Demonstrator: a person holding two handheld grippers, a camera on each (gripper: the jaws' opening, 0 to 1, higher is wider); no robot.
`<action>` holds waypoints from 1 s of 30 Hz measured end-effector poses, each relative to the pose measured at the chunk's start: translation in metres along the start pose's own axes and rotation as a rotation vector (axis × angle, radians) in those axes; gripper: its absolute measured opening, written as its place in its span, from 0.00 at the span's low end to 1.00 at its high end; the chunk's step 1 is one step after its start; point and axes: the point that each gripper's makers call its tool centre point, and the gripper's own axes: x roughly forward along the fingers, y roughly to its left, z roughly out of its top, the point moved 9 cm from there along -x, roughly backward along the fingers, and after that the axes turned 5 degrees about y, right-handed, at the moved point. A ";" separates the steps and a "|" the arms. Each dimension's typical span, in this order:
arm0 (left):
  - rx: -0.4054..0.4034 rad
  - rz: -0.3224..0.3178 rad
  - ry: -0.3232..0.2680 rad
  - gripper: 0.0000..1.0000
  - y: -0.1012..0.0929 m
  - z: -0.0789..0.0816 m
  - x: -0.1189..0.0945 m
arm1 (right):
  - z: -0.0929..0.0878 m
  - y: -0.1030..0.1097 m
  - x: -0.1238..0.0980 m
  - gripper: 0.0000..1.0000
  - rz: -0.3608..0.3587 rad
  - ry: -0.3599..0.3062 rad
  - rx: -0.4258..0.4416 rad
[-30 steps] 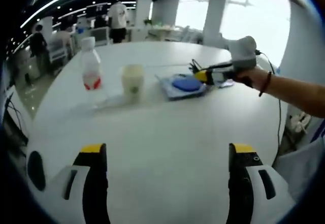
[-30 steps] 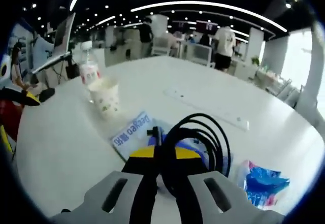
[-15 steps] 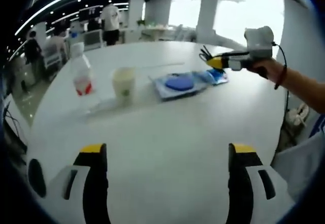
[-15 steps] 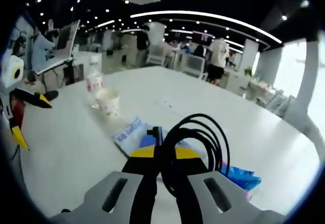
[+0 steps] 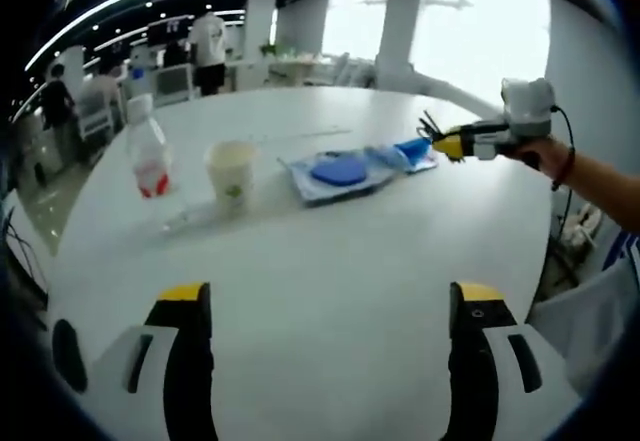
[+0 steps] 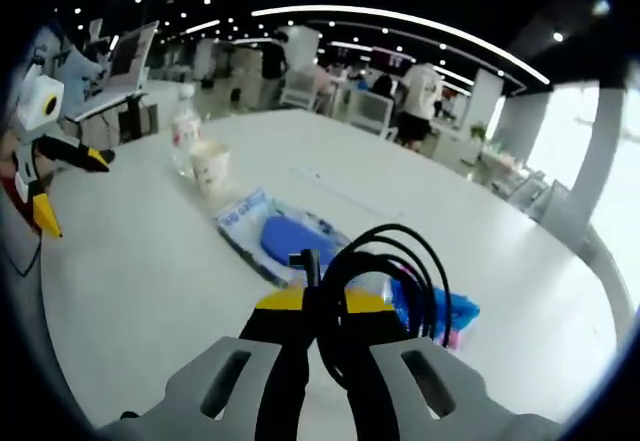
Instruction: Arrange the tabletop items into an orderly group along one side of the table until the central work area is clear of visible clutter.
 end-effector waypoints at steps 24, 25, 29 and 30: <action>-0.039 -0.002 -0.025 0.91 0.001 0.003 -0.006 | -0.045 0.037 0.022 0.10 0.107 0.134 -0.023; -0.033 0.009 -0.041 0.91 0.003 0.004 -0.008 | -0.046 0.037 0.023 0.10 0.107 0.135 -0.028; -0.066 0.016 -0.052 0.92 0.005 0.004 -0.009 | -0.049 0.038 0.026 0.10 0.103 0.143 -0.034; -0.075 0.024 -0.042 0.93 0.006 0.003 -0.009 | -0.050 0.038 0.026 0.11 0.103 0.145 -0.032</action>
